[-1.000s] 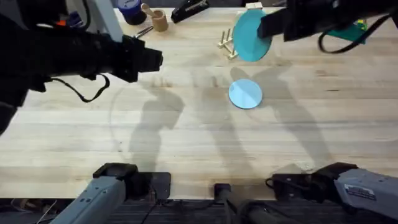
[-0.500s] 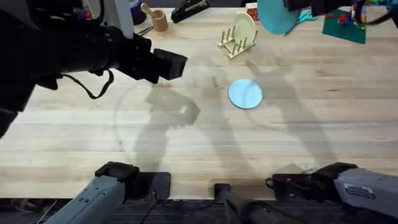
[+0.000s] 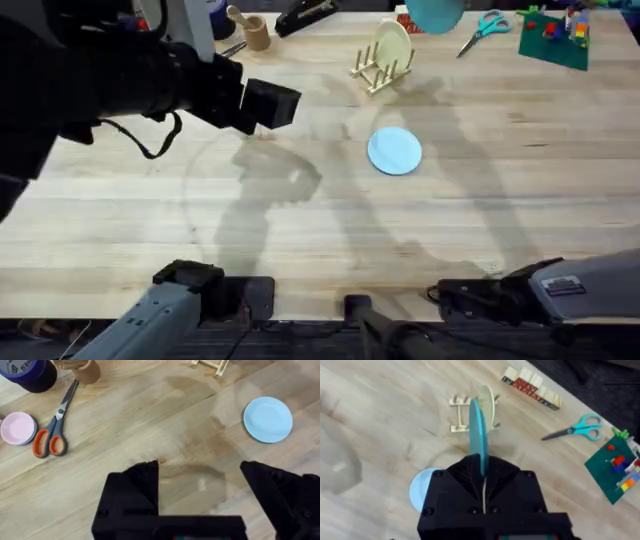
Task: Pick up the plates from the table one by one and place each into a slot on the dish rack.
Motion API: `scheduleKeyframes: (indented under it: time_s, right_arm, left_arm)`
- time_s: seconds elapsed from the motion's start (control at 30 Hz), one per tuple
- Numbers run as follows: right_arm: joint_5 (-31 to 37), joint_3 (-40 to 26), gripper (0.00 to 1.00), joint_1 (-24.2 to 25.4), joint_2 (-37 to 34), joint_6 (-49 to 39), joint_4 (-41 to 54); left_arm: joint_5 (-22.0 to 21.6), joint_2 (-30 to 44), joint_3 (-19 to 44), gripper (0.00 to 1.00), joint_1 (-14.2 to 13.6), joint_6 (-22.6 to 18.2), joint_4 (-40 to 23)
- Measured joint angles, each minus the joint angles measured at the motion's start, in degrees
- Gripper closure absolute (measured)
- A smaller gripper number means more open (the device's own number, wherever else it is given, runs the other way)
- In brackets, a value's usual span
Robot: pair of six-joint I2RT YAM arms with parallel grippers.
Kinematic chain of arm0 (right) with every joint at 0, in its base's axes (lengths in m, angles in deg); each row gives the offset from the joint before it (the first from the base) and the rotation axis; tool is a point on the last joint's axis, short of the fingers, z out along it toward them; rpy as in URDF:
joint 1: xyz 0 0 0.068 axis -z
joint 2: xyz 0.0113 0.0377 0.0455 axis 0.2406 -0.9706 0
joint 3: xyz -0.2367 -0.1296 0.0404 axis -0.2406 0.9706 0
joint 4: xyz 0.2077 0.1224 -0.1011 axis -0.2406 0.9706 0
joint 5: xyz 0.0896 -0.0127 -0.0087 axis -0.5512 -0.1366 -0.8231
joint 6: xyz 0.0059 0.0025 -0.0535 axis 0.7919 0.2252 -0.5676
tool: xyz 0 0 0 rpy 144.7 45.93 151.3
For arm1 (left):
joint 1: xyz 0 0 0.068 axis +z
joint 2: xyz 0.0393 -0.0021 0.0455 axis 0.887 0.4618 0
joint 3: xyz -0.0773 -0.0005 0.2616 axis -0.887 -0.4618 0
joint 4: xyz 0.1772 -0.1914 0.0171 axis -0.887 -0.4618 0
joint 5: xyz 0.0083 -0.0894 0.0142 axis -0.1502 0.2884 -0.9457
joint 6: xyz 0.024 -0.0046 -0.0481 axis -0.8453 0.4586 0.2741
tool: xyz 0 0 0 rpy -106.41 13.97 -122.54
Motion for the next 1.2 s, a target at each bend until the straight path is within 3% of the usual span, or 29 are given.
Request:
scheduleKeyframes:
  time_s: [0.17,0.43,1.2]
  right_arm:
    - [0.2,-4.4,0.973,0.0,-4.5,-0.7,0.0]
    - [0.2,-5.0,0.972,0.0,-8.4,-0.9,-1.0]
    - [0.6,-5.1,0.972,1.2,-8.7,-0.9,-4.9]
  left_arm:
    - [0.0,0.0,0.0,0.006,0.0,0.0,0.0]
    - [-0.2,0.0,0.0,0.006,0.0,0.0,0.0]
    - [-0.2,0.0,0.0,0.007,0.0,0.0,0.0]
